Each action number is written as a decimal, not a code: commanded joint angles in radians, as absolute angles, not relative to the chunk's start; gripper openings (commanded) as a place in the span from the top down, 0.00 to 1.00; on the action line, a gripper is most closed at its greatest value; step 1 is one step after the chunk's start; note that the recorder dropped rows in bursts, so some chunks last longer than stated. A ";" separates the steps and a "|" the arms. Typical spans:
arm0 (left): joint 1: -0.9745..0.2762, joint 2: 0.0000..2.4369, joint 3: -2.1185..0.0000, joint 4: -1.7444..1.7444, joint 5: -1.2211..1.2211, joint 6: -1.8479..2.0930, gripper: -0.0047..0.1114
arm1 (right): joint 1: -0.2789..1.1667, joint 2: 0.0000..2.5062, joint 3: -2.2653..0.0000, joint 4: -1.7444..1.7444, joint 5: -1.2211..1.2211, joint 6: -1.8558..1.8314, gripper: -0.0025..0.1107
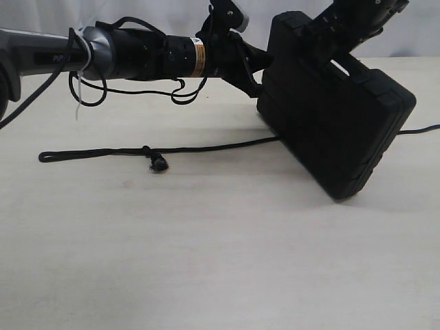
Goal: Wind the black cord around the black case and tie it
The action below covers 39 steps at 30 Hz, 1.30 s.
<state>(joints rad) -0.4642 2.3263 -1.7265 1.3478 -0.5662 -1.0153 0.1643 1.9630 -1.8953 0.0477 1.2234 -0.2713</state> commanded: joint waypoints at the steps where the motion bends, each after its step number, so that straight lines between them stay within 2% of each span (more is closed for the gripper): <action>1: -0.467 2.318 -1.729 1.348 -0.576 -1.023 0.96 | 0.164 1.934 -1.897 0.036 1.221 -0.276 0.65; 13: -0.467 2.318 -1.729 1.348 -0.576 -1.031 0.96 | 0.164 1.929 -1.878 0.036 1.221 -0.272 0.67; 22: -0.465 2.318 -1.729 1.485 -0.578 -1.105 0.96 | 0.164 1.929 -1.878 0.036 1.221 -0.276 0.94; 27: -0.465 2.291 -1.729 1.744 -0.550 -1.230 0.96 | 0.164 1.929 -1.878 0.036 1.221 -0.267 0.94; 32: -0.429 2.208 -1.717 1.744 -0.484 -1.387 0.96 | 0.164 1.929 -1.878 0.036 1.221 -0.245 0.94; 36: -0.363 2.166 -1.717 1.744 -0.511 -1.475 0.96 | 0.164 1.929 -1.878 0.036 1.221 -0.238 0.94; 39: -0.248 2.158 -1.709 1.744 -0.514 -1.657 0.96 | 0.164 1.929 -1.878 0.036 1.221 -0.216 0.94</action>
